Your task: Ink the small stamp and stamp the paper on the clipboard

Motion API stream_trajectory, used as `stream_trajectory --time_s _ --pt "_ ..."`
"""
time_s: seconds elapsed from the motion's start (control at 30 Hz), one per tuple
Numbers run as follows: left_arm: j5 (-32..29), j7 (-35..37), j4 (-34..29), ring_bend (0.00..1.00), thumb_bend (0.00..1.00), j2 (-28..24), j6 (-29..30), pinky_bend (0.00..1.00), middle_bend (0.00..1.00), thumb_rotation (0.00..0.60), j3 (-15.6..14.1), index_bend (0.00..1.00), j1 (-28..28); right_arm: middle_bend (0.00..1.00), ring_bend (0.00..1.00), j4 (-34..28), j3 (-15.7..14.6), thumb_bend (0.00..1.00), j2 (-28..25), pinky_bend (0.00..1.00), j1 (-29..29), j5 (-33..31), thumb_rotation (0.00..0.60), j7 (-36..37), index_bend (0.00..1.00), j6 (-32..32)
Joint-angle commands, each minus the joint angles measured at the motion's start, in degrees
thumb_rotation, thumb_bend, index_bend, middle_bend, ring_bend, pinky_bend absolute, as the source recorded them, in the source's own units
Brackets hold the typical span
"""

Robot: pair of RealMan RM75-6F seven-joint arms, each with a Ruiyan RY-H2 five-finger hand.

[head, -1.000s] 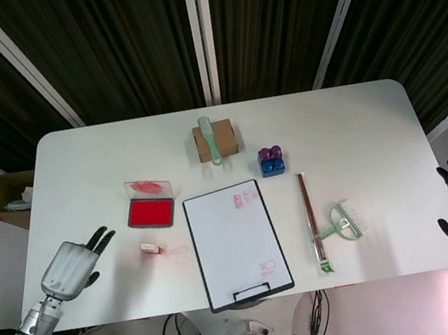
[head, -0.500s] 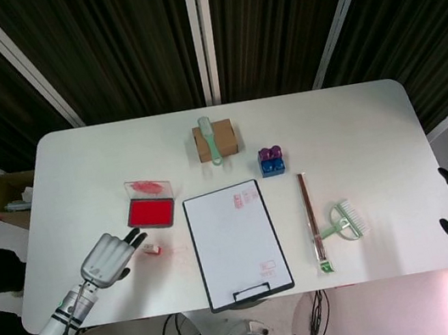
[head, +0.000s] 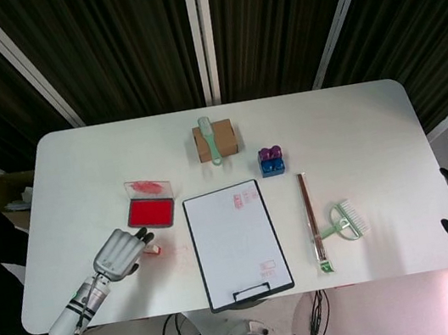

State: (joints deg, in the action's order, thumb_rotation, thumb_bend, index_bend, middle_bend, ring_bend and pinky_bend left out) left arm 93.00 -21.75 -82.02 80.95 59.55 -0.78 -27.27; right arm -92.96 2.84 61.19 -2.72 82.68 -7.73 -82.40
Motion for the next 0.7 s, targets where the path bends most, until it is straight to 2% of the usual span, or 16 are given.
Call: stream_trajectory --time_s 0.03,0.33,0.7 --pt "-0.29 0.15 0.37 0.93 0.17 0.49 -0.25 0.98 0.37 0.6 -0.06 0.36 -0.38 0.0 0.0 0.06 0.11 0.19 -0.13 0.0 -0.03 -0.23 0.6 0.17 0.0 0.07" --pt "-1.63 0.42 1.07 0.94 0.23 1.21 -0.98 0.99 0.4 0.6 -0.24 0.39 -1.3 0.0 0.0 -0.09 0.13 0.19 -0.13 0.0 -0.3 -0.36 0.6 -0.02 0.0 0.47" --pt "-2.31 2.97 1.15 0.95 0.26 1.95 -1.43 1.0 0.43 0.6 -0.6 0.42 -2.32 0.0 0.0 0.26 0.09 0.2 0.01 0.0 -0.41 -0.72 0.6 0.07 0.0 0.83"
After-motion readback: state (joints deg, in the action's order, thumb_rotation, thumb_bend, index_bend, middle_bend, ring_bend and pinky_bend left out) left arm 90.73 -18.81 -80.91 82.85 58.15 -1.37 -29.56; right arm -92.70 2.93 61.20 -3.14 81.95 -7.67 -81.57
